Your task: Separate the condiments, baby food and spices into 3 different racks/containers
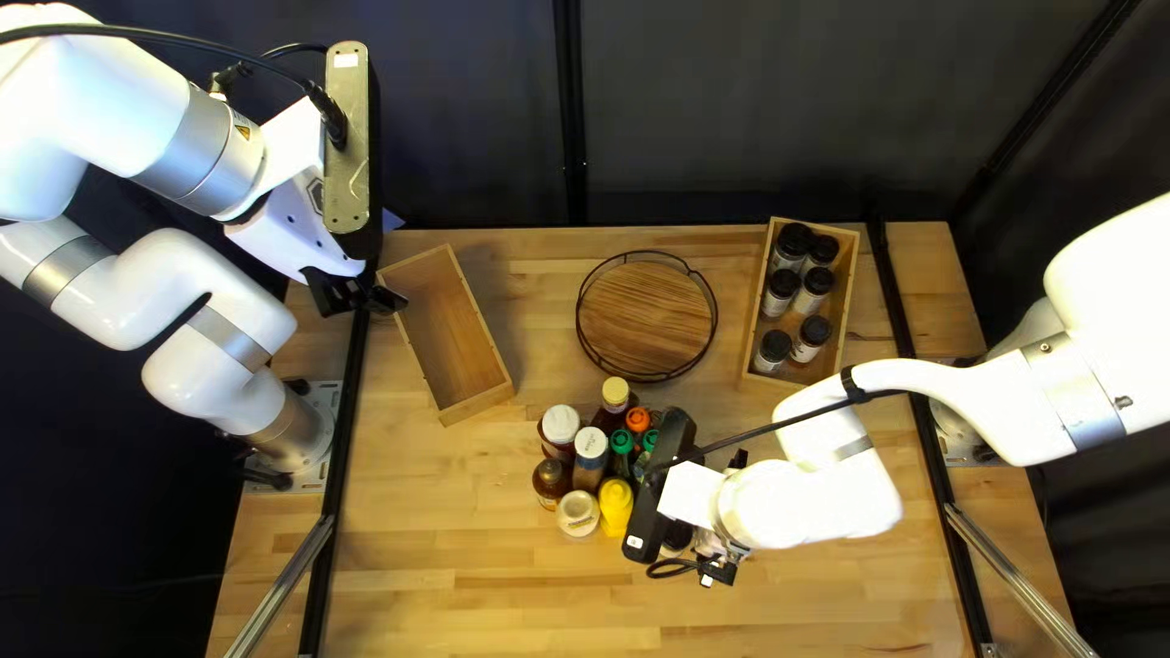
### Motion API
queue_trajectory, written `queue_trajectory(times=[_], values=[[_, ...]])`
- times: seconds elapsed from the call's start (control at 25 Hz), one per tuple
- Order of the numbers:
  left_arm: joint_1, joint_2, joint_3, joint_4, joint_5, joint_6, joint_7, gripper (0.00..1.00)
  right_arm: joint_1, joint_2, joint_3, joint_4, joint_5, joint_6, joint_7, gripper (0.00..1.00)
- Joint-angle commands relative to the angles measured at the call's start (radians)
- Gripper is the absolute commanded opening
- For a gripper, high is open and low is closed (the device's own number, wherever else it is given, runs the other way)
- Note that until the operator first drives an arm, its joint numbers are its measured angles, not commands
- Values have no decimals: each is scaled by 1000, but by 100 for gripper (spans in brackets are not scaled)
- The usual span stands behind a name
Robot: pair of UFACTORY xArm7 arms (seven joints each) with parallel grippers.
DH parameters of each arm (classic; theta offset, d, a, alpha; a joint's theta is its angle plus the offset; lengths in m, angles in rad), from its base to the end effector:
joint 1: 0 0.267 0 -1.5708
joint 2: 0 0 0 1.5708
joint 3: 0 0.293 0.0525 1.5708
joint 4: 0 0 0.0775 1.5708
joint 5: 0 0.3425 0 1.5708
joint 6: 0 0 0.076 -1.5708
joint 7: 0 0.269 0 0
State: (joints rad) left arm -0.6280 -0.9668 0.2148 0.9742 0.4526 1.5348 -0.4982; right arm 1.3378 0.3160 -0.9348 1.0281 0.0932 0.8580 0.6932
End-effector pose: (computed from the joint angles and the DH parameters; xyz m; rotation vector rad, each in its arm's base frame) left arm 0.2909 0.0124 0.4543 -2.9959 -0.1531 -0.7091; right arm 0.4519 0.1759 0.1041 2.9364 -0.4889 0.1275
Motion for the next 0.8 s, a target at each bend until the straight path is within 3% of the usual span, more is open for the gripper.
queue_trajectory(times=[0.04, 0.12, 0.2, 0.52, 0.68, 0.8], values=[[0, 0, 0, 0, 0, 0, 0, 100, 5, 5, -3, -15, -15, -18, -2, 80], [0, 0, 0, 0, 0, 0, 0, 100, 9, 4, -6, -20, -21, -22, 1, 62], [0, 0, 0, 0, 0, 0, 0, 100, 12, 4, -8, -24, -26, -25, 4, 13], [0, 0, 0, 0, 0, 0, 0, 100, 31, -3, -23, -12, -55, 15, 29, 2], [0, 0, 0, 0, 0, 0, 0, 100, 92, -63, -73, -5, -165, 123, 108, 2], [0, 0, 0, 0, 0, 0, 0, 100, 159, -198, -118, -56, -322, 194, 225, 2]])
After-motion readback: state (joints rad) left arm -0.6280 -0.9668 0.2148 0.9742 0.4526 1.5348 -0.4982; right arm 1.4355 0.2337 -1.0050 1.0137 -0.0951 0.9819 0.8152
